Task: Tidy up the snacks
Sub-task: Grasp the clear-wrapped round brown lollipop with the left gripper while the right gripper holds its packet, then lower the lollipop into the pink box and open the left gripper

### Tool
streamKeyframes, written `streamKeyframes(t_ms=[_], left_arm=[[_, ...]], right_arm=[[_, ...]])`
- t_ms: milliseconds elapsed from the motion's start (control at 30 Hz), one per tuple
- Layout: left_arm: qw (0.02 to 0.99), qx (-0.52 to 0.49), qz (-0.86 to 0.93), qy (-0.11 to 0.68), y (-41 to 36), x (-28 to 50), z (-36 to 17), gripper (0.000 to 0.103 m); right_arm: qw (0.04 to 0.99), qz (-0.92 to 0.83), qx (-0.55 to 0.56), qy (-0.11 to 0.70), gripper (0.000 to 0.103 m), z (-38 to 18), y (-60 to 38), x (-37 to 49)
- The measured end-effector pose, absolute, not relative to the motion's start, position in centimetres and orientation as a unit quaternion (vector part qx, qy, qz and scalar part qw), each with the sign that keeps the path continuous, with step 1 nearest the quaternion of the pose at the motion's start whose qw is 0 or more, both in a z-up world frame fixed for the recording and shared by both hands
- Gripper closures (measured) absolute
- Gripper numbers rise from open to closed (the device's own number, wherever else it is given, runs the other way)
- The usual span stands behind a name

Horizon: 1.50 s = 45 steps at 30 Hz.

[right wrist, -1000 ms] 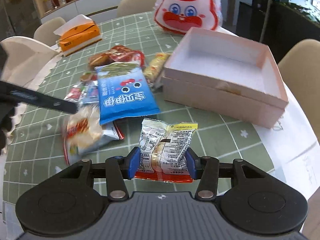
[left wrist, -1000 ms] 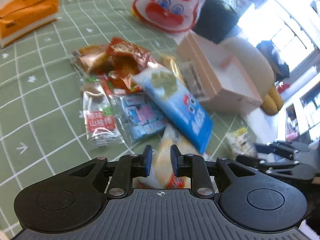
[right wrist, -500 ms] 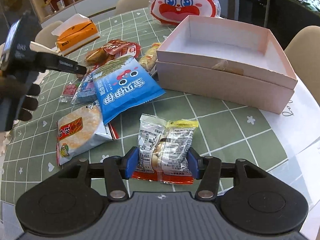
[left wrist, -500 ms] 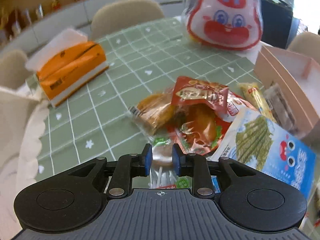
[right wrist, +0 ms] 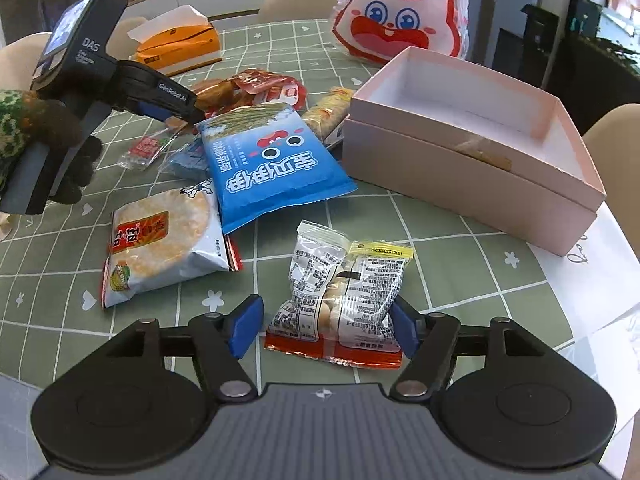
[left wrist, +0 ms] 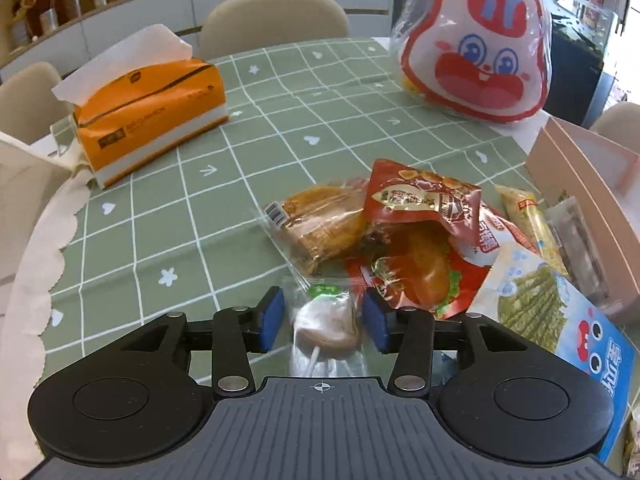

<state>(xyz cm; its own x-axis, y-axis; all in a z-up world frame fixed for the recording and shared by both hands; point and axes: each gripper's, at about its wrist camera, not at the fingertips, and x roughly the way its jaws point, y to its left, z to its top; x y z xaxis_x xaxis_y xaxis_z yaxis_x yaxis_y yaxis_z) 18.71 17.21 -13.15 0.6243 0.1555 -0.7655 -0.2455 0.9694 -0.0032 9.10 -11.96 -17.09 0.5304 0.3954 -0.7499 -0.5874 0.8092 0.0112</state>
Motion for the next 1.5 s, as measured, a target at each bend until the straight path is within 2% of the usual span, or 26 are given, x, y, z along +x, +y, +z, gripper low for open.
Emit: streamKeyframes(t_ms=[133, 367, 400, 433, 733, 1067, 1500], left_arm=[[0.892, -0.066, 0.11, 0.434, 17.3, 17.1, -12.7, 0.06], [0.89, -0.109, 0.089, 0.434, 16.7, 9.9, -11.7, 0.061], [0.889, -0.118, 0.085, 0.435, 16.5, 8.6, -11.5, 0.061], [0.888, -0.127, 0.081, 0.435, 16.4, 7.6, -11.3, 0.061], [0.884, -0.163, 0.005, 0.437, 12.3, -0.1, -9.3, 0.061], [0.866, -0.172, -0.09, 0.46, 5.7, 0.3, -9.7, 0.061], [0.876, -0.156, -0.152, 0.43, -1.7, 7.5, -6.6, 0.061]], right_arm=[[0.868, 0.266, -0.113, 0.403, 0.034, -16.9, -11.6, 9.6], [0.877, 0.223, -0.108, 0.412, 0.035, -16.9, -11.2, 10.4], [0.877, 0.221, -0.109, 0.413, 0.036, -16.8, -11.0, 10.3], [0.876, 0.219, -0.11, 0.416, 0.042, -16.7, -10.9, 10.3], [0.868, 0.227, -0.128, 0.423, 0.047, -15.4, -10.8, 8.3], [0.874, 0.229, -0.132, 0.408, 0.048, -12.8, -13.6, 6.4], [0.903, 0.209, -0.106, 0.36, 0.048, -7.9, -20.8, 9.0]])
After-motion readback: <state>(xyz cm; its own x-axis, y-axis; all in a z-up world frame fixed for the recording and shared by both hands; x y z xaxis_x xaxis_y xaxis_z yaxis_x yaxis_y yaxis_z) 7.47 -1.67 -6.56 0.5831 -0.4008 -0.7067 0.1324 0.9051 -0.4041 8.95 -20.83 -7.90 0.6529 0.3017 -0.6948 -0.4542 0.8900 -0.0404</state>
